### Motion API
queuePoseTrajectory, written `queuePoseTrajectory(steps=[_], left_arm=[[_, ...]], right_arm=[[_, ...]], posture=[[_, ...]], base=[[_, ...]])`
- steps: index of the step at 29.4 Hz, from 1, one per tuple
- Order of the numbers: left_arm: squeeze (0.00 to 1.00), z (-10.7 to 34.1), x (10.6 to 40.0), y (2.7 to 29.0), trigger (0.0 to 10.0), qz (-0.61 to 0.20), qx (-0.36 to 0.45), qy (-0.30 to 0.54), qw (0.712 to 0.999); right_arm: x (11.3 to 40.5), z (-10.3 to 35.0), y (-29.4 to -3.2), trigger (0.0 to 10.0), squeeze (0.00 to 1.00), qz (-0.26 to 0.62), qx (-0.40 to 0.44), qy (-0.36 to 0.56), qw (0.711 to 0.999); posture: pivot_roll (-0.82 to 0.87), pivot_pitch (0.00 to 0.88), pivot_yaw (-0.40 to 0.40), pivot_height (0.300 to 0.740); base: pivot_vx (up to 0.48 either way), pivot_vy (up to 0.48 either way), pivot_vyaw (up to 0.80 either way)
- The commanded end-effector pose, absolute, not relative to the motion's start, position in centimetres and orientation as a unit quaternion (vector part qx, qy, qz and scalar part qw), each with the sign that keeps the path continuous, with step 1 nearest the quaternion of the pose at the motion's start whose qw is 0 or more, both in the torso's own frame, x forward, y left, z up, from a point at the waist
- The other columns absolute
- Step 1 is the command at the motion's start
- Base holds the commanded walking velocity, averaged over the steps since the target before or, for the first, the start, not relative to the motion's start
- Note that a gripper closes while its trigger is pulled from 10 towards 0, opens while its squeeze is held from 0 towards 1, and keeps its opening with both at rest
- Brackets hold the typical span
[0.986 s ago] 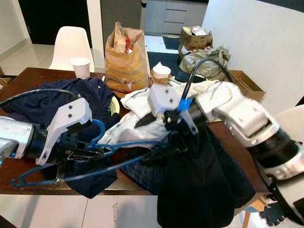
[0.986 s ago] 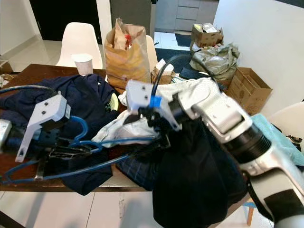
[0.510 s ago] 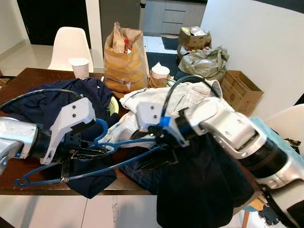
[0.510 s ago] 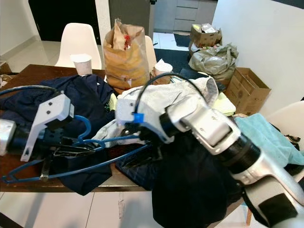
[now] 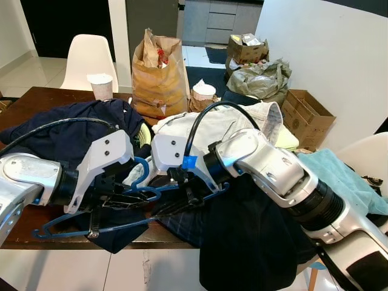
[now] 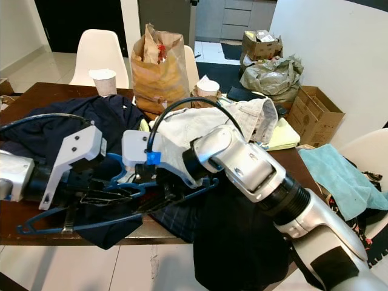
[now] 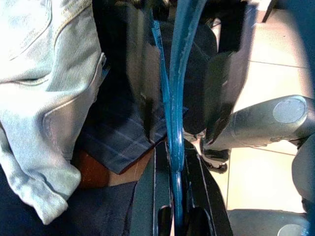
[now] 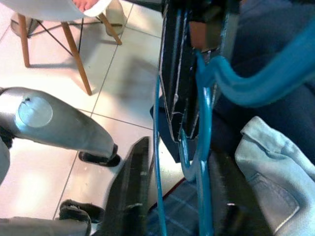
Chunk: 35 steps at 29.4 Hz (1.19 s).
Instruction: Hang hanger
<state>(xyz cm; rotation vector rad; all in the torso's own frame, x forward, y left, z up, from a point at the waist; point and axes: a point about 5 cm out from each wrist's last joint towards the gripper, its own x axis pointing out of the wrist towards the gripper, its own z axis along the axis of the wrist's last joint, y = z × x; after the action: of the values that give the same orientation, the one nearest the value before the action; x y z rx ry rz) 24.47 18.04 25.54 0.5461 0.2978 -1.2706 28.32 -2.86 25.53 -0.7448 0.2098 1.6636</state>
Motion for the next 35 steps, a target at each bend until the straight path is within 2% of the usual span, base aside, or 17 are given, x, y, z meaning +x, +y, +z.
queuePoseTrajectory(steps=[1,3,13,21,22,23,24,29,35], left_arm=[[0.0,25.4,24.5,17.6,10.0,-0.59,0.251,0.132,0.756],[0.0,25.5,24.5,17.9,10.0,-0.586,0.258,0.136,0.756],[0.0,25.2,24.0,18.2,10.0,-0.588,0.27,0.147,0.748],[0.0,25.1,23.8,18.3,10.0,-0.591,0.27,0.158,0.744],[0.75,25.3,23.9,18.3,10.0,-0.586,0.26,0.155,0.752],[0.75,25.3,23.9,18.3,10.0,-0.586,0.26,0.155,0.752],[1.0,25.5,24.0,18.0,10.0,-0.583,0.25,0.146,0.759],[1.0,25.8,23.7,16.8,10.0,-0.588,0.224,0.112,0.769],[1.0,26.6,23.4,17.0,10.0,-0.565,0.243,0.095,0.783]], right_arm=[[28.3,25.6,-2.7,0.0,0.0,0.716,-0.339,0.09,0.603],[28.7,25.2,-2.8,0.0,0.0,0.703,-0.368,0.085,0.602],[29.7,25.2,-3.5,0.0,0.0,0.674,-0.415,0.073,0.607],[29.8,25.1,-3.6,0.0,0.0,0.669,-0.424,0.071,0.606],[29.9,25.2,-3.6,0.0,0.0,0.667,-0.423,0.07,0.609],[29.9,25.2,-3.6,0.0,0.0,0.667,-0.423,0.07,0.609],[30.1,25.3,-3.6,0.0,0.0,0.664,-0.421,0.068,0.614],[30.7,25.5,-3.8,0.0,0.0,0.655,-0.42,0.067,0.624],[31.3,25.4,-4.5,0.0,0.0,0.648,-0.424,0.069,0.629]], posture=[[0.03,0.0,-0.078,0.74],[0.04,0.0,-0.079,0.74],[0.03,0.0,-0.079,0.74],[0.03,0.0,-0.078,0.74],[0.03,0.0,-0.078,0.74],[0.03,0.0,-0.078,0.74],[0.04,0.0,-0.079,0.74],[0.04,0.0,-0.085,0.74],[0.04,0.0,-0.083,0.74]], base=[[0.0,0.0,0.0],[0.0,0.0,0.0],[0.0,0.0,0.0],[0.0,0.0,0.0],[0.0,0.0,0.0],[0.0,0.0,0.0],[0.0,0.0,0.0],[0.0,0.0,0.0],[0.0,0.0,0.0]])
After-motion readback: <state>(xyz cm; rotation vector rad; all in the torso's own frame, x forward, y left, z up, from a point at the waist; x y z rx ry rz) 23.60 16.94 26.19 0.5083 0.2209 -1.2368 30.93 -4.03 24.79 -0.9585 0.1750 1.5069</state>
